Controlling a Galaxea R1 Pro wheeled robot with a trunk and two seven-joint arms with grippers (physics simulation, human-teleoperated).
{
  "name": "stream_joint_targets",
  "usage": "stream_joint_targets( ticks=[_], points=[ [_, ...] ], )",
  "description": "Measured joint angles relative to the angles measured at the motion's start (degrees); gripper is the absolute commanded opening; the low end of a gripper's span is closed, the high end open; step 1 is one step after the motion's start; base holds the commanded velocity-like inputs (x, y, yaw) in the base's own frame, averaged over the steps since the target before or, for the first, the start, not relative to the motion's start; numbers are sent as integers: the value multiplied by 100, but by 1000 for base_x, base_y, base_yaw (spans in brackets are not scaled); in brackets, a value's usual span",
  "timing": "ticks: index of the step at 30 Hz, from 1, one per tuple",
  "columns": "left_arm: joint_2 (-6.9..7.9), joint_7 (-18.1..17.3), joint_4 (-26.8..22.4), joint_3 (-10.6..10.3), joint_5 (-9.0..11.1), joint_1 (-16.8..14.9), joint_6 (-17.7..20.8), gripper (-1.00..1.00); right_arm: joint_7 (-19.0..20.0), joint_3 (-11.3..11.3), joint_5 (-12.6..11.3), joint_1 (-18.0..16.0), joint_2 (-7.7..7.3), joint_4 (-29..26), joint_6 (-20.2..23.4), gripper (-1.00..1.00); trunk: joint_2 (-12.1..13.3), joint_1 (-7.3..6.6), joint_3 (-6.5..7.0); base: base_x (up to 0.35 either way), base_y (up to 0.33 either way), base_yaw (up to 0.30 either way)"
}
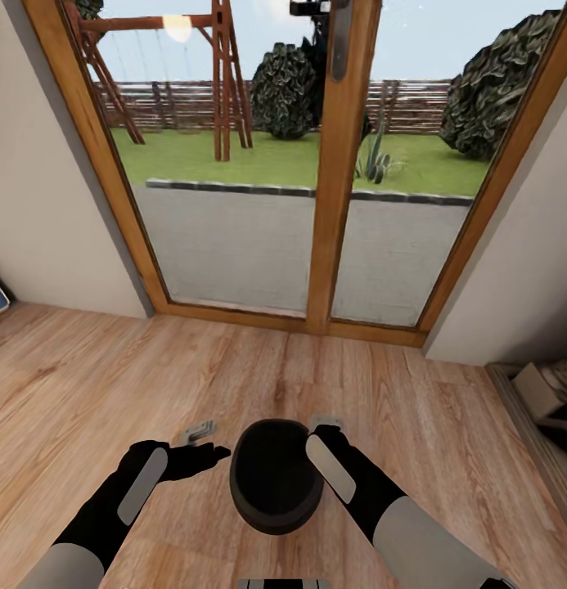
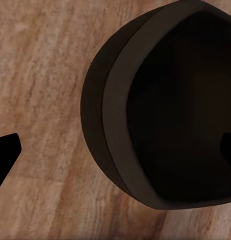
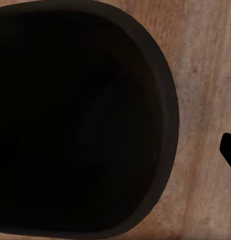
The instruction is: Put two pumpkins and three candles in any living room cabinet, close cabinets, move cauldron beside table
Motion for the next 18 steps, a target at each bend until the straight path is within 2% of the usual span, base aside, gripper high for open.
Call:
stream_joint_targets(
  ticks=[8,13,18],
  points=[
    [-1,0,1,0,-1,0,0,100,-22,4,3,0,-6,0,40,100,0,0,0,0,0,12],
    [-2,0,1,0,-1,0,0,100,-361,5,-2,0,-6,-1,40,100,0,0,0,0,0,0],
    [-2,0,1,0,-1,0,0,100,-485,0,-5,0,-13,-1,41,100,0,0,0,0,0,0]
  ],
)
